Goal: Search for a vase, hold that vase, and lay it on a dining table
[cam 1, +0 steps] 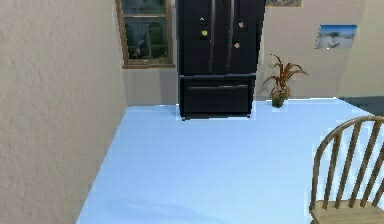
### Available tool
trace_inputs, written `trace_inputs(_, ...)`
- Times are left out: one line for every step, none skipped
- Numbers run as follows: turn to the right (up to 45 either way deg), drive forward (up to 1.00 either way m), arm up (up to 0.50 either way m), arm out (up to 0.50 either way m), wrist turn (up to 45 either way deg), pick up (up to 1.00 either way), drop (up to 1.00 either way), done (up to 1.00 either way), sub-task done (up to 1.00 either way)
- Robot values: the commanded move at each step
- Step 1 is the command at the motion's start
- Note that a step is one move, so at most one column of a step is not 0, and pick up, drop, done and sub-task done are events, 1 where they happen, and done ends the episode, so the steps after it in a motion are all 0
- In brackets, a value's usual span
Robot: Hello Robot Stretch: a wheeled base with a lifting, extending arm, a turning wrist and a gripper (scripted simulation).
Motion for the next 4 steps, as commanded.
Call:
trace_inputs(0.0, 0.0, 0.0, 0.48, 0.0, 0.0, 0.0, 0.0, 0.0)
trace_inputs(0.0, 0.0, 0.0, 0.0, 45.0, 0.0, 0.0, 0.0, 0.0)
trace_inputs(0.0, 0.0, 0.0, 0.0, 45.0, 0.0, 0.0, 0.0, 0.0)
trace_inputs(0.0, 0.0, 0.0, 0.0, 12.0, 0.0, 0.0, 0.0, 0.0)
